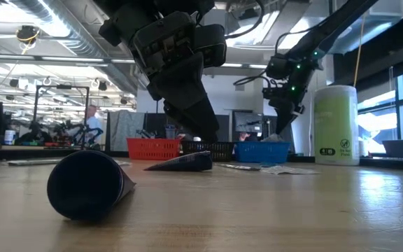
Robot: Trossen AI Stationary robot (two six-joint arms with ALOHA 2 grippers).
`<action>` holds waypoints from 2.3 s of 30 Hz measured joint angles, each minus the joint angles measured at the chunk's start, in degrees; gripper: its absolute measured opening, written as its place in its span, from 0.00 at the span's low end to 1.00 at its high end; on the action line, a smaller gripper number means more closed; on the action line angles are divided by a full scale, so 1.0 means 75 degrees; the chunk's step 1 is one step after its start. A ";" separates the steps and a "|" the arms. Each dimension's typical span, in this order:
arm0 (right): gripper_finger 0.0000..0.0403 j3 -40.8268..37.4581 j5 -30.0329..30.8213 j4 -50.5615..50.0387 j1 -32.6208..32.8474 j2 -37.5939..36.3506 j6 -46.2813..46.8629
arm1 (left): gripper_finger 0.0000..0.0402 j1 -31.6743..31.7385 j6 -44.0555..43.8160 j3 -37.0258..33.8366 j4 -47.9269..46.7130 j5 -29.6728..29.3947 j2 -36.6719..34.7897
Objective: Pick & Place Travel size toiletries
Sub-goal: Put the black comb into the blue bin, then put the blue shave cream into the red bin
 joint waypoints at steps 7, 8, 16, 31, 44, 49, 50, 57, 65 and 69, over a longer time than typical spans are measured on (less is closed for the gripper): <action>0.08 0.0006 0.0020 0.0010 0.0003 0.0007 0.0127 | 0.51 0.0002 0.0000 0.0000 0.0000 0.0000 0.0000; 0.09 0.0006 0.0026 0.0012 0.0003 0.0007 0.0152 | 0.51 0.0003 0.0000 0.0000 0.0000 0.0000 0.0000; 0.19 0.0006 -0.0012 0.0030 0.0003 0.0009 0.0169 | 0.51 0.0003 0.0000 0.0000 0.0000 0.0000 0.0000; 0.57 0.0006 0.0025 0.0056 0.0009 -0.0135 0.0163 | 0.51 0.0001 0.0000 0.0000 0.0000 0.0000 0.0000; 0.48 0.0006 -0.0520 0.0112 0.0176 -0.1085 0.0175 | 0.51 0.0000 0.0000 0.0000 0.0000 0.0000 0.0000; 0.42 0.0006 -0.0768 0.0090 0.0442 -0.1595 0.0351 | 0.51 0.0001 0.0000 0.0000 0.0000 0.0000 0.0000; 0.40 0.0006 -0.0852 0.0063 0.0518 -0.1720 0.0354 | 0.51 0.0003 0.0000 0.0000 0.0000 0.0000 0.0000; 0.24 0.0006 -0.1009 -0.0298 0.1174 -0.2558 0.0565 | 0.51 0.0002 0.0000 0.0000 0.0000 0.0000 0.0000; 0.04 0.0006 -0.1007 -0.0867 0.2088 -0.3137 0.1144 | 0.51 0.0002 0.0000 0.0000 0.0000 0.0000 0.0000; 0.02 0.0006 -0.1004 -0.1170 0.2617 -0.3238 0.1389 | 0.51 0.0019 -0.0229 0.0000 0.0158 -0.0009 0.0000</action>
